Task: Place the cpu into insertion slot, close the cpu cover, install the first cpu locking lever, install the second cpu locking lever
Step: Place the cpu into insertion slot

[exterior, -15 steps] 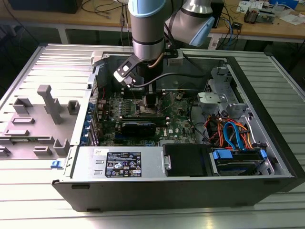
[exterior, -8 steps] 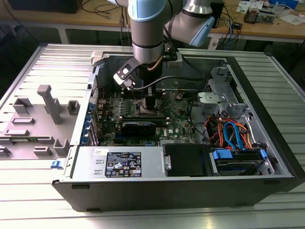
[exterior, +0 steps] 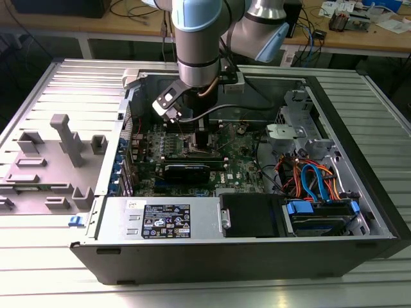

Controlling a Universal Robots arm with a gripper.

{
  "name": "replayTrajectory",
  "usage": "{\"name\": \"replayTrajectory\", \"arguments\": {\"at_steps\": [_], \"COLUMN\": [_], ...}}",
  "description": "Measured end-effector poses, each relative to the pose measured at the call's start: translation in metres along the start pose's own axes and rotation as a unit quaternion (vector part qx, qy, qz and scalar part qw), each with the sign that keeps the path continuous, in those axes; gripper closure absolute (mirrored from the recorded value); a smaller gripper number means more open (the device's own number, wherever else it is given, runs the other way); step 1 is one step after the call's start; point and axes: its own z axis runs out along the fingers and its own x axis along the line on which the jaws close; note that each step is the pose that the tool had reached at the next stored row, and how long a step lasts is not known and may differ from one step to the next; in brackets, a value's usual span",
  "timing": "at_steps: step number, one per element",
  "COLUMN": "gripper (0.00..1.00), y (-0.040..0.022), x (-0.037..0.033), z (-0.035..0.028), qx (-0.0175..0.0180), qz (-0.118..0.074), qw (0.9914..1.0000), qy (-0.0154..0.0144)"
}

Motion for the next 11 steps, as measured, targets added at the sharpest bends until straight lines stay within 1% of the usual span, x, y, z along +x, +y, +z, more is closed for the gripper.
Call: {"name": "replayTrajectory", "arguments": {"at_steps": [2, 3, 7, 8, 9, 10, 11], "gripper": [0.45, 0.45, 0.45, 0.45, 0.45, 0.45, 0.45], "y": [-0.0011, -0.0018, -0.0030, -0.0048, -0.0051, -0.0051, -0.0051], "x": [0.0000, 0.0000, 0.0005, 0.0005, 0.0005, 0.0004, 0.0004], "z": [0.0016, 0.0032, 0.0069, 0.0090, 0.0099, 0.0104, 0.0106], "qx": [0.0000, 0.0000, 0.0000, 0.0000, 0.0000, 0.0001, 0.0001], "qz": [0.000, 0.000, 0.000, 0.000, 0.000, 0.000, 0.000], "qw": [1.00000, 1.00000, 1.00000, 1.00000, 1.00000, 1.00000, 0.99999], "qy": [-0.0005, -0.0022, -0.0026, -0.0026, -0.0026, -0.0028, -0.0041]}}
